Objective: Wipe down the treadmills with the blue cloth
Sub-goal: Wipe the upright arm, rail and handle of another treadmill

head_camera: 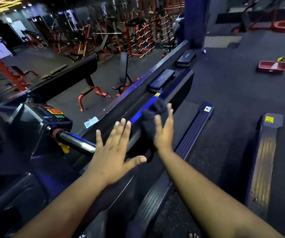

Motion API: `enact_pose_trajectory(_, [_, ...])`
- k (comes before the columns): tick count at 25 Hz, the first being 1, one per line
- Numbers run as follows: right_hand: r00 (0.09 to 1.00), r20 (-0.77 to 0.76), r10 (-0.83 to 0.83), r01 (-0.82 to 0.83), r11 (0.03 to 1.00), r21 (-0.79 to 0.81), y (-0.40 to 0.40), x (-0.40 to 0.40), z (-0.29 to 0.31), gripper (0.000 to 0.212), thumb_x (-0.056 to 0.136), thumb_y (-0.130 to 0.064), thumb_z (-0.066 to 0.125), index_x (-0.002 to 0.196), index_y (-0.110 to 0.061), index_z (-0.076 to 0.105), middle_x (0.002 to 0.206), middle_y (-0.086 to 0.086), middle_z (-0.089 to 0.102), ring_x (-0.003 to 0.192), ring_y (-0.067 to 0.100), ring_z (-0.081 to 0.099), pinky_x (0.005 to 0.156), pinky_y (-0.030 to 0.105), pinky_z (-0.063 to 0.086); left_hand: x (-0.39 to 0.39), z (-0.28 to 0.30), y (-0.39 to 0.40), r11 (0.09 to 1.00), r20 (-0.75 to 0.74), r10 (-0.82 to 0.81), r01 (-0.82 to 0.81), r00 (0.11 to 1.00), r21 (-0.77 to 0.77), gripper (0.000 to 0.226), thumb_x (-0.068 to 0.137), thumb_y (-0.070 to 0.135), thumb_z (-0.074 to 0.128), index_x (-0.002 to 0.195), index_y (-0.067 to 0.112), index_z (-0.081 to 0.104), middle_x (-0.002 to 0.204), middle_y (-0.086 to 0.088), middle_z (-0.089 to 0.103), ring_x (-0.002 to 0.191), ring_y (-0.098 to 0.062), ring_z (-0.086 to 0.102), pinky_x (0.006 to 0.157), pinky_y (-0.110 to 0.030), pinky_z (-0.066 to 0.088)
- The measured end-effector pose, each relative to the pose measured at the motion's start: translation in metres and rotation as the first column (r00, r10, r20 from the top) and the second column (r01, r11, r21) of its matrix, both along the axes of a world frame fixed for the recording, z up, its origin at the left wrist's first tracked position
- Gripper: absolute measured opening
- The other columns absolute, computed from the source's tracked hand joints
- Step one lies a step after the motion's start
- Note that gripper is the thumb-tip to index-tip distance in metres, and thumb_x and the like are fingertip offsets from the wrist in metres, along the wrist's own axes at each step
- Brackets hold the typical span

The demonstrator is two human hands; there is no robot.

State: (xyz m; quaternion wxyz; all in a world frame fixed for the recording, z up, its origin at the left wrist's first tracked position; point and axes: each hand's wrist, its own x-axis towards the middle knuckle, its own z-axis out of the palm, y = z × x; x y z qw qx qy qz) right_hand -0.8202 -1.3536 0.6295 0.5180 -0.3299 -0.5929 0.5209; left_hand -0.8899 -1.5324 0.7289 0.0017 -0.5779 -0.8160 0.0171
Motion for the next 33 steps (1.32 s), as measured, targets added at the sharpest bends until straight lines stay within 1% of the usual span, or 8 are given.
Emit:
enact_pose_trajectory(2, [0.997,-0.049,-0.067,0.047,0.942,-0.333,0.045,-0.001,0.005,0.060,0.100,-0.037,0.051,0.153,-0.014,0.033,0.154,0.010,0.042,0.144,0.026,0.037,0.118,0.035,0.031,-0.002,0.003,0.006,0.998,-0.009,0.013,-0.013,1.000,-0.058,0.111,0.066,0.095,-0.005,0.149,0.026,-0.032,0.157,0.009,-0.037,0.146,-0.008,-0.029,0.117,-0.063,-0.013])
enact_pose_trajectory(4, [0.997,-0.022,-0.068,0.053,0.906,-0.419,0.037,-0.009,0.006,0.064,0.100,-0.036,0.052,0.153,-0.008,0.030,0.155,0.015,0.039,0.144,0.030,0.036,0.119,0.040,0.030,-0.003,0.008,0.013,0.996,-0.046,0.000,-0.004,0.999,-0.085,0.113,0.063,0.096,-0.011,0.149,0.026,-0.032,0.158,0.009,-0.036,0.146,-0.007,-0.029,0.116,-0.063,-0.015])
enact_pose_trajectory(8, [0.998,0.066,0.020,-0.015,0.996,-0.085,-0.037,-0.011,0.014,0.101,0.084,-0.072,0.052,0.158,-0.017,0.012,0.168,0.000,0.006,0.154,0.010,-0.001,0.124,0.028,0.005,-0.004,0.013,0.045,0.997,-0.033,0.027,-0.029,0.999,-0.067,0.117,0.061,0.095,-0.014,0.152,0.023,-0.026,0.157,0.009,-0.034,0.147,-0.006,-0.026,0.117,-0.061,-0.014])
enact_pose_trajectory(13, [0.888,0.459,0.004,-0.176,0.926,0.333,0.098,-0.004,0.031,0.065,0.090,-0.067,0.044,0.144,-0.032,0.047,0.159,-0.001,0.035,0.154,0.023,0.003,0.123,0.053,0.010,-0.005,0.011,0.089,0.994,-0.022,0.053,-0.055,0.998,-0.092,0.115,0.063,0.095,-0.010,0.153,0.023,-0.025,0.157,0.008,-0.032,0.148,-0.006,-0.022,0.117,-0.063,-0.011])
enact_pose_trajectory(18, [0.748,0.653,-0.119,-0.036,0.975,0.218,0.220,-0.008,0.064,0.064,0.088,-0.062,0.054,0.141,-0.026,0.051,0.160,0.000,0.034,0.153,0.025,0.009,0.118,0.064,0.017,0.001,0.008,0.157,0.993,0.034,0.050,-0.046,0.998,-0.107,0.112,0.071,0.095,-0.001,0.154,0.023,-0.022,0.162,0.006,-0.025,0.150,-0.007,-0.017,0.117,-0.064,-0.009])
enact_pose_trajectory(22, [0.893,0.450,-0.007,-0.153,0.936,0.318,0.169,0.012,0.035,0.069,0.087,-0.065,0.051,0.142,-0.024,0.050,0.152,-0.002,0.045,0.153,0.019,0.011,0.121,0.051,0.023,-0.001,0.002,0.189,0.995,0.041,0.056,-0.053,0.998,-0.089,0.110,0.073,0.092,0.005,0.154,0.022,-0.020,0.163,0.005,-0.023,0.151,-0.009,-0.015,0.117,-0.065,-0.008])
enact_pose_trajectory(27, [0.818,0.575,-0.025,-0.194,0.928,0.317,0.211,0.015,0.034,0.066,0.090,-0.068,0.047,0.147,-0.035,0.039,0.163,-0.008,0.024,0.154,0.014,0.003,0.115,0.063,0.015,-0.010,0.005,0.223,0.992,0.056,0.047,-0.041,0.997,-0.119,0.113,0.069,0.094,0.003,0.154,0.023,-0.020,0.164,0.003,-0.021,0.152,-0.010,-0.013,0.117,-0.065,-0.008])
enact_pose_trajectory(33, [0.786,0.616,-0.058,-0.015,0.993,0.114,0.272,0.009,0.055,0.067,0.090,-0.067,0.049,0.142,-0.024,0.047,0.153,0.009,0.033,0.140,0.034,0.032,0.111,0.043,0.033,-0.022,0.012,0.268,0.994,0.183,0.027,-0.006,0.983,-0.110,0.110,0.073,0.091,0.012,0.156,0.025,-0.015,0.165,0.005,-0.015,0.153,-0.012,-0.006,0.117,-0.065,-0.006])
